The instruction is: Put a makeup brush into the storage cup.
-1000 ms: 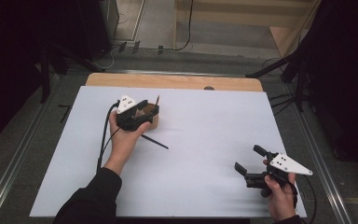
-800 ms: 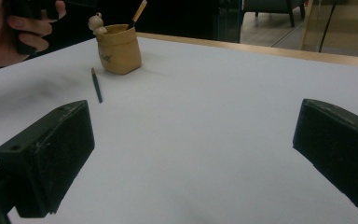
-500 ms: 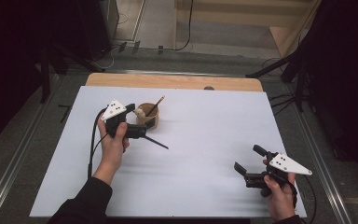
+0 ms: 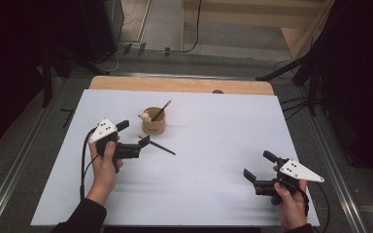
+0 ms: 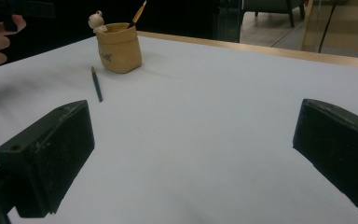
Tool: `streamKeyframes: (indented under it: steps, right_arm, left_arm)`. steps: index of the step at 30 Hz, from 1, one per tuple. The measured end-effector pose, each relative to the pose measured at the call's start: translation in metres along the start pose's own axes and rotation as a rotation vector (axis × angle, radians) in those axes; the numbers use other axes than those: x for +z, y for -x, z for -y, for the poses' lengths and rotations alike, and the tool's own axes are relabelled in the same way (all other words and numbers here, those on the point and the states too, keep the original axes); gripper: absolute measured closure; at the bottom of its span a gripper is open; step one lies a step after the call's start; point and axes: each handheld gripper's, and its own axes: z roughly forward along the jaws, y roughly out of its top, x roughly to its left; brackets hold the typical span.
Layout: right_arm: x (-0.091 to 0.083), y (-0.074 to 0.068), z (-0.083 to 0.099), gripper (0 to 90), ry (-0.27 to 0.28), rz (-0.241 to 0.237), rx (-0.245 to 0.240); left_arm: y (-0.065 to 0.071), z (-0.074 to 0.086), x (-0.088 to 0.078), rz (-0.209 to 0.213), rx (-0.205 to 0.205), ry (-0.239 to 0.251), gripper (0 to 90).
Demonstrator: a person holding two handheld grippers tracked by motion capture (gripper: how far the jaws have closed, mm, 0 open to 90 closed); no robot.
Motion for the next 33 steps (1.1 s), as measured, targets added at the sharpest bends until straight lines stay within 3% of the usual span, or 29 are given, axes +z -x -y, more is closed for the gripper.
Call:
streamKeyframes:
  steps: [13, 21, 33]
  right_arm:
    - [0.0, -0.002, -0.001, 0.0, -0.002, 0.005, -0.011]
    - [-0.001, -0.001, 0.0, 0.0, -0.006, 0.009, -0.015]
    - [0.0, -0.001, -0.001, 0.0, -0.003, 0.015, -0.022]
  left_arm:
    - [0.006, 0.023, -0.04, 0.001, 0.001, 0.004, 0.0]
    - [0.008, 0.029, -0.06, -0.02, 0.02, 0.007, 0.0]
    - [0.006, 0.039, -0.089, -0.04, 0.013, 0.018, 0.0]
